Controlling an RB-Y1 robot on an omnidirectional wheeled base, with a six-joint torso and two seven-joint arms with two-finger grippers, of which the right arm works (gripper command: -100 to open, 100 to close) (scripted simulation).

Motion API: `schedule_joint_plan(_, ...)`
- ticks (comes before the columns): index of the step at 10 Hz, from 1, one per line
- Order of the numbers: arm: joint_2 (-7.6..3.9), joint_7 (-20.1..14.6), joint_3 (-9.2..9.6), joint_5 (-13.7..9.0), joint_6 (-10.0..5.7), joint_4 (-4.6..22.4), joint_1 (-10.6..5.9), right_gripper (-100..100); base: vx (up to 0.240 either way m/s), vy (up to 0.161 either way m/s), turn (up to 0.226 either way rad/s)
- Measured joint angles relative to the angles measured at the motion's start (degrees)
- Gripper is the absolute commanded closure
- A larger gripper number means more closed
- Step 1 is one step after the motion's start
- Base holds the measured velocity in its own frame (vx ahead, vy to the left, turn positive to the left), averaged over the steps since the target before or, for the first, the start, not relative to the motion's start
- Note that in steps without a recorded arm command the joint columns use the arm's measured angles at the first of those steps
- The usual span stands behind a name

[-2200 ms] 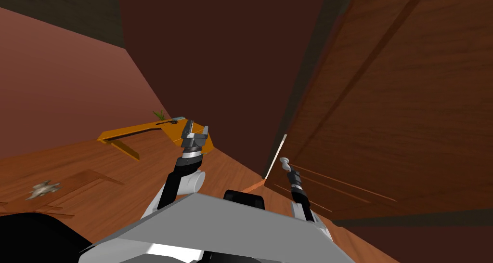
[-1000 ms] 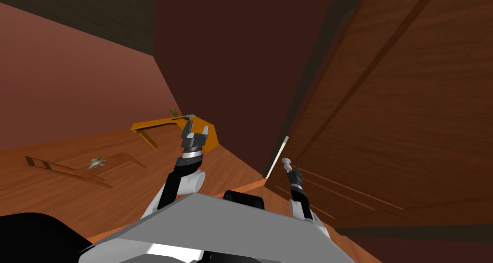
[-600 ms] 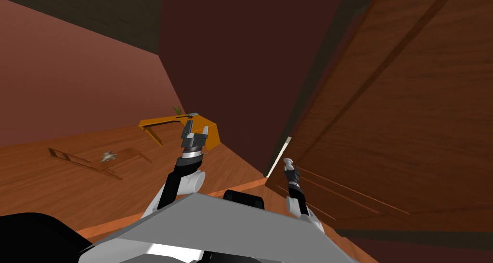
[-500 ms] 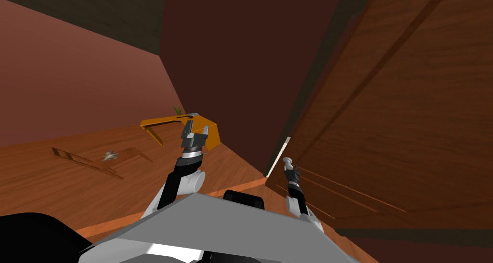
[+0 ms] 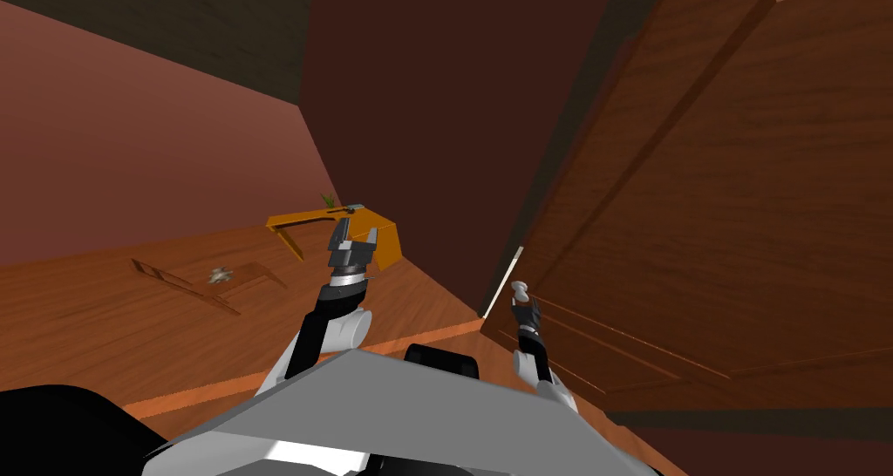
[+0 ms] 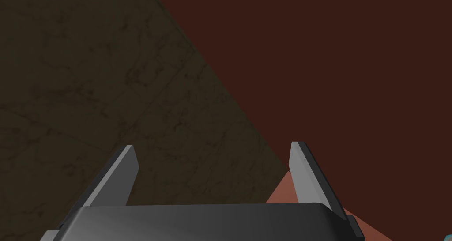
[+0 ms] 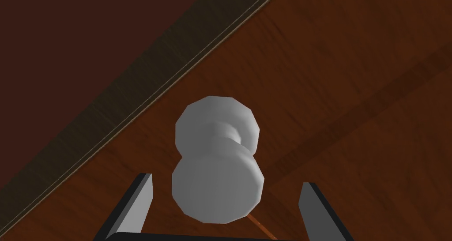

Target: Pull the door open

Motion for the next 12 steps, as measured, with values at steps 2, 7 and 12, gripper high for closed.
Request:
schedule_joint_plan(2, 0.44, -2.7, 0.06, -0.8, 0.33, -0.3, -0.19, -100, -0.068, -0.025, 0.052)
schedule_joint_plan(7, 1.73, -10.1, 0.19, -3.1, 0.60, 0.2, -1.42, -100, -0.063, -0.009, 0.035)
schedule_joint_plan(12, 3.00, -17.8, 0.32, -5.6, 0.91, 0.8, -2.77, -100, -0.067, -0.015, 0.038)
